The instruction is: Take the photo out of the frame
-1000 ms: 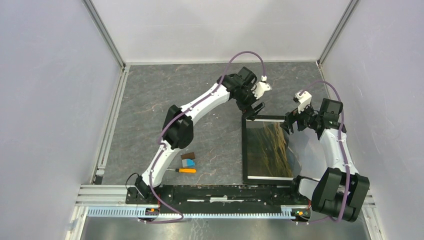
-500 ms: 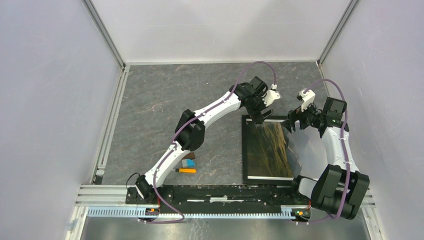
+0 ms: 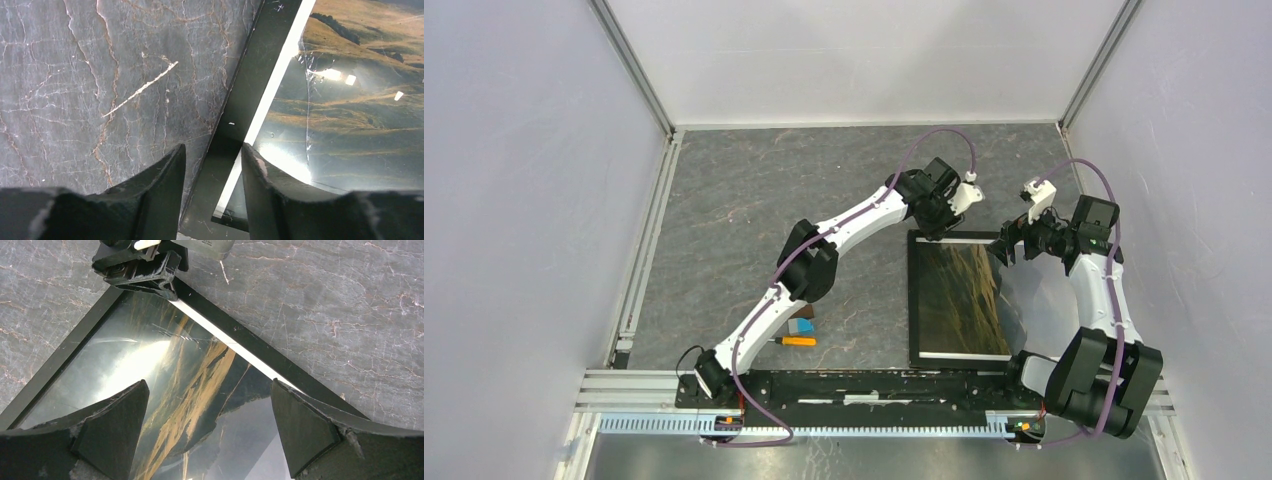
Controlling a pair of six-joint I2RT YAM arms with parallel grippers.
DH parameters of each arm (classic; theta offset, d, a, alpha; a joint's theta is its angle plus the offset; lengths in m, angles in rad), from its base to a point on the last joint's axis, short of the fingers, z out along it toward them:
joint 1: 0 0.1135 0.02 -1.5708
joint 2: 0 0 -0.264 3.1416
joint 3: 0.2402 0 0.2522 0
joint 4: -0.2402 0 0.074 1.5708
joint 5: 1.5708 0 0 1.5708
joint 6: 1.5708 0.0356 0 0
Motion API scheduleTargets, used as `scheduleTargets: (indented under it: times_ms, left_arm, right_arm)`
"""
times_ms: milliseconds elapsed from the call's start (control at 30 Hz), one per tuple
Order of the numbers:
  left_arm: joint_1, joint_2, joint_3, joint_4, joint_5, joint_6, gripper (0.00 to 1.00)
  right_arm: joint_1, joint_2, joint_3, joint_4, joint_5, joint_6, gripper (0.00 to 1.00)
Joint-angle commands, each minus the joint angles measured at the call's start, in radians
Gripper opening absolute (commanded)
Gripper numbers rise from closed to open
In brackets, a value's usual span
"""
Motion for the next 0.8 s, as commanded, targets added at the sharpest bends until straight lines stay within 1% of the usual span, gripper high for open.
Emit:
scheduleTargets:
  times_ms: [0,100,133,200,267,400,500,600,667,767]
  left_arm:
    - [0.033,-0.035,-0.036,-0.008,-0.044,0.031,0.48]
    - [0.071,-0.056,-0.061,-0.040,-0.047,0.013,0.35]
    - [0.085,-0.073,-0.083,-0.042,-0.050,0.009,0.33]
    - [0.114,-0.115,-0.154,-0.035,-0.065,0.001,0.27]
    - [0.147,-0.158,-0.230,-0.016,-0.091,-0.016,0.17]
    - [0.230,-0.225,-0.333,-0.008,-0.114,-0.119,0.02]
    - [0.311,-0.297,-0.445,0.016,-0.098,-0.230,0.02]
    - [0.370,-0.404,-0.634,0.097,-0.110,-0.310,0.02]
    - [0.381,-0.504,-0.772,0.183,-0.158,-0.335,0.02]
    - [0.383,-0.619,-0.924,0.231,-0.237,-0.360,0.02]
  right_arm:
    - [-0.008,0.006,0.024,-0.005,-0.029,0.000,0.98]
    - [-0.009,0.008,0.020,-0.006,-0.032,-0.006,0.98]
    - [-0.009,0.011,0.020,-0.005,-0.032,-0.008,0.98]
    - [-0.009,0.021,0.026,-0.005,-0.035,-0.009,0.98]
    - [-0.009,0.038,0.040,-0.013,-0.041,-0.007,0.98]
    - [-0.010,0.055,0.053,-0.017,-0.050,-0.004,0.98]
    - [-0.010,0.054,0.049,-0.005,-0.041,0.007,0.98]
    - [-0.010,0.045,0.039,0.008,-0.027,0.021,0.98]
    - [-0.010,0.035,0.026,0.029,-0.011,0.035,0.98]
    - [-0.011,0.031,0.014,0.044,0.023,0.055,0.98]
